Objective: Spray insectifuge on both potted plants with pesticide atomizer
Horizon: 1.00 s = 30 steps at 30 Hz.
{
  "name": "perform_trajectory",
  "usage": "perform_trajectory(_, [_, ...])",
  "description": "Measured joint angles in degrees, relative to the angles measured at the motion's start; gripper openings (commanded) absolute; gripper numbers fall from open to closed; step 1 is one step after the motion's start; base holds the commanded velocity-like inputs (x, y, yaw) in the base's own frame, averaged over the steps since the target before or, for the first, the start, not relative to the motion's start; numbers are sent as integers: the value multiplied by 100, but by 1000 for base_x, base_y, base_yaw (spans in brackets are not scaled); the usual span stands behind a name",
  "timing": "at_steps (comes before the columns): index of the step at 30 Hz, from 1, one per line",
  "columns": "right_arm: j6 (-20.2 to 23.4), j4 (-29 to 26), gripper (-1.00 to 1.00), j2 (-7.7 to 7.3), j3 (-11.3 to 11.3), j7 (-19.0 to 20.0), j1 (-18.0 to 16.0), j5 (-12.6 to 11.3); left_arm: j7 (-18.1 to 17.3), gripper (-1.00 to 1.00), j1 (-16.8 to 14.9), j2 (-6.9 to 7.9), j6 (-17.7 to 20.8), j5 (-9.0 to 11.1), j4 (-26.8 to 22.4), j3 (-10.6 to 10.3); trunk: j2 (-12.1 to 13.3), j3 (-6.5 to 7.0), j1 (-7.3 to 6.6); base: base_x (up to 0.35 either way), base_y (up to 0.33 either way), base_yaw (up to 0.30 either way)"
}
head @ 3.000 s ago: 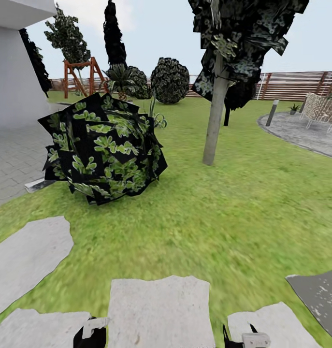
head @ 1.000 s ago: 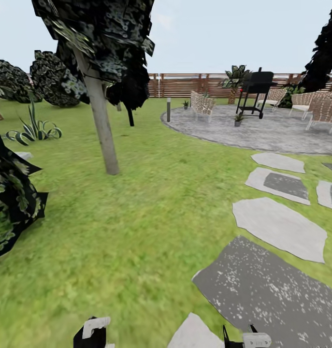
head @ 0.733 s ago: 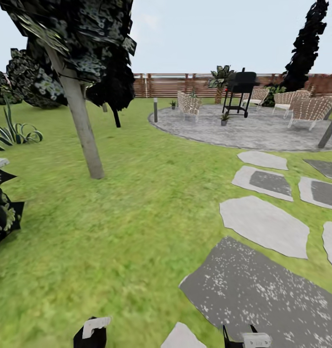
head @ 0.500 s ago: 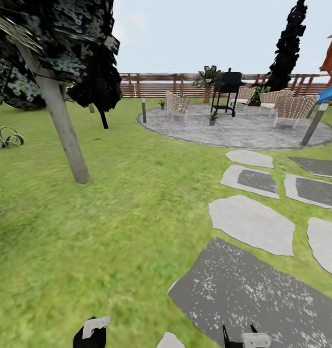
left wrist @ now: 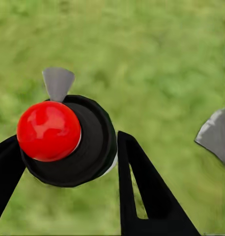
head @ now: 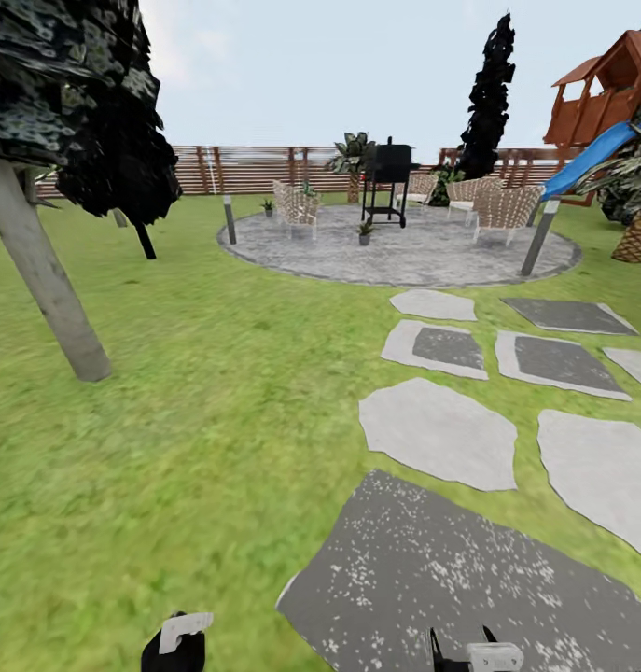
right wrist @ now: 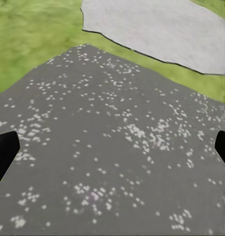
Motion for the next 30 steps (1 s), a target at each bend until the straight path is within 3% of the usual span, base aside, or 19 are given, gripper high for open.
perform_trajectory(18, [0,0,100,0,0,0,0,0,0,-100,0,0,0,0,1,0,0,0,0,278,-128,-264])
perform_trajectory(30, [-1,2,100,1,0,-6,-2,0,0,-100,2,1,1,0,-1,1,0,0,0,296,-119,-24])
